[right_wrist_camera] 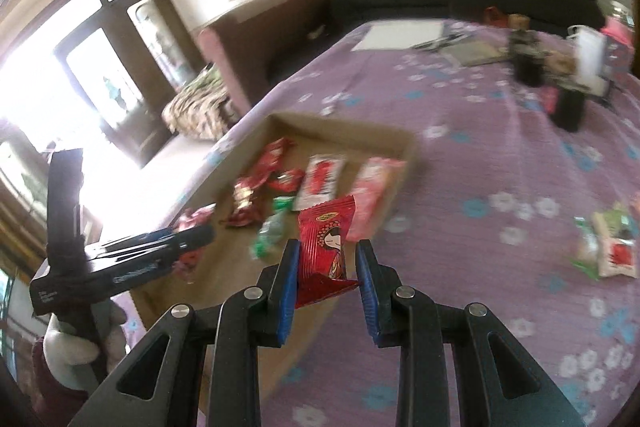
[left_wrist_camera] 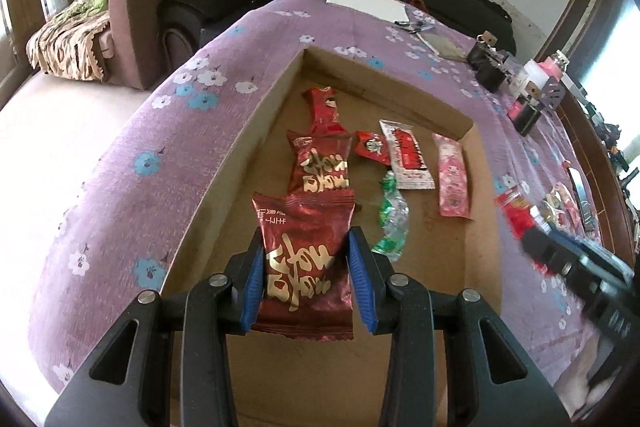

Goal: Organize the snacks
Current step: 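Carry both snacks over the cardboard box and open both tools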

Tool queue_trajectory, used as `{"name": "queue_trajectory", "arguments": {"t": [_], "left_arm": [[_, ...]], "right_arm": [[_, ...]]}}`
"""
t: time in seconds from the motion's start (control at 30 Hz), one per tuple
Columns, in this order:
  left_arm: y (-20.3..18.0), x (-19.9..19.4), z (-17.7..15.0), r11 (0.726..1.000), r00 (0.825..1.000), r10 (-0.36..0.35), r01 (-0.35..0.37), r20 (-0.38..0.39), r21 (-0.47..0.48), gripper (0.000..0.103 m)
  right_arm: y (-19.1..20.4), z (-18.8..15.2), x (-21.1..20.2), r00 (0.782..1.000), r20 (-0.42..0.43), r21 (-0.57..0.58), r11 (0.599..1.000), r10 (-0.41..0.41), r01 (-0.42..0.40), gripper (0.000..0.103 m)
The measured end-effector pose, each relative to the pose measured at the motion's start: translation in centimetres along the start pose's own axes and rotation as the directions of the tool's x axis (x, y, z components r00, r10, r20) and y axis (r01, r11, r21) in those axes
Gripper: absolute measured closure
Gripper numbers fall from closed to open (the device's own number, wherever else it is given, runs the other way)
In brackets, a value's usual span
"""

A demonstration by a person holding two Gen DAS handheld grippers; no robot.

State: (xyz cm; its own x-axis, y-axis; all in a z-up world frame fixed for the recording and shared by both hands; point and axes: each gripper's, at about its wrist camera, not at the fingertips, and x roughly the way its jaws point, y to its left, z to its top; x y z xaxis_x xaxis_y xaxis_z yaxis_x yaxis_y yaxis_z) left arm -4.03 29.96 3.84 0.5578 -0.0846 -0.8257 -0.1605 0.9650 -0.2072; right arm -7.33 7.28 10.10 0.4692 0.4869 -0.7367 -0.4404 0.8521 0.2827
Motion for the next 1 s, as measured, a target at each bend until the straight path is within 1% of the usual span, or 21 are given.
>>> {"name": "queue_trajectory", "arguments": {"t": [0.07,0.2,0.3,0.4,0.5,0.6,0.67,0.7,0.83,0.93,1.0], "left_arm": [[0.1,0.6,0.3,1.000,1.000,0.009,-0.009,-0.008,0.004,0.066],[0.4,1.6,0.9,1.000,0.999,0.025,-0.025,-0.022,0.003,0.066],[1.0,2.0,1.3,0.999,0.999,0.029,-0.029,-0.021,-0.023,0.066],[1.5,1.7,1.4,0.998,1.000,-0.001,0.000,-0.018,-0.056,0.064],[1.9,0.5,1.2,0.998,1.000,-0.023,0.024,0.017,-0.064,0.063],[2.1,-0.8,1.2,0.996,0.998,-0.041,0.045,0.046,-0.077,0.058],[2.2,-1.7,1.1,0.995,0.996,-0.054,0.059,0.067,-0.086,0.054],[2.2,-2.2,1.0,0.994,0.995,-0.059,0.066,0.076,-0.089,0.054],[2.0,-3.5,0.5,0.989,0.992,-0.079,0.090,0.098,-0.116,0.053],[1.8,-4.2,-0.1,0.984,0.990,-0.098,0.112,0.107,-0.137,0.053],[1.3,-4.7,-0.6,0.982,0.987,-0.116,0.131,0.111,-0.138,0.053]], "right_arm": [[1.3,-0.1,1.6,0.999,-0.039,-0.010,0.999,0.033,-0.034,0.075],[3.5,-0.4,4.7,0.991,-0.115,-0.036,0.997,0.061,-0.065,0.075],[4.5,-0.5,6.9,0.985,-0.165,-0.055,0.996,0.056,-0.066,0.075],[4.7,0.0,8.6,0.981,-0.192,-0.056,0.997,0.041,-0.053,0.075],[4.5,0.9,9.6,0.981,-0.195,-0.055,0.998,0.020,-0.031,0.075],[4.1,1.4,10.1,0.982,-0.190,-0.053,0.999,-0.003,-0.007,0.075],[4.0,1.6,10.2,0.983,-0.185,-0.055,0.998,0.000,-0.010,0.072],[4.1,1.6,10.2,0.983,-0.184,-0.055,0.998,0.001,-0.012,0.072],[4.1,1.4,8.9,0.987,-0.158,-0.049,0.999,0.017,-0.025,0.071],[4.2,1.2,6.8,0.992,-0.122,-0.060,0.998,0.021,-0.029,0.071],[4.0,0.7,5.2,0.995,-0.098,-0.066,0.997,0.023,-0.030,0.069]]}}
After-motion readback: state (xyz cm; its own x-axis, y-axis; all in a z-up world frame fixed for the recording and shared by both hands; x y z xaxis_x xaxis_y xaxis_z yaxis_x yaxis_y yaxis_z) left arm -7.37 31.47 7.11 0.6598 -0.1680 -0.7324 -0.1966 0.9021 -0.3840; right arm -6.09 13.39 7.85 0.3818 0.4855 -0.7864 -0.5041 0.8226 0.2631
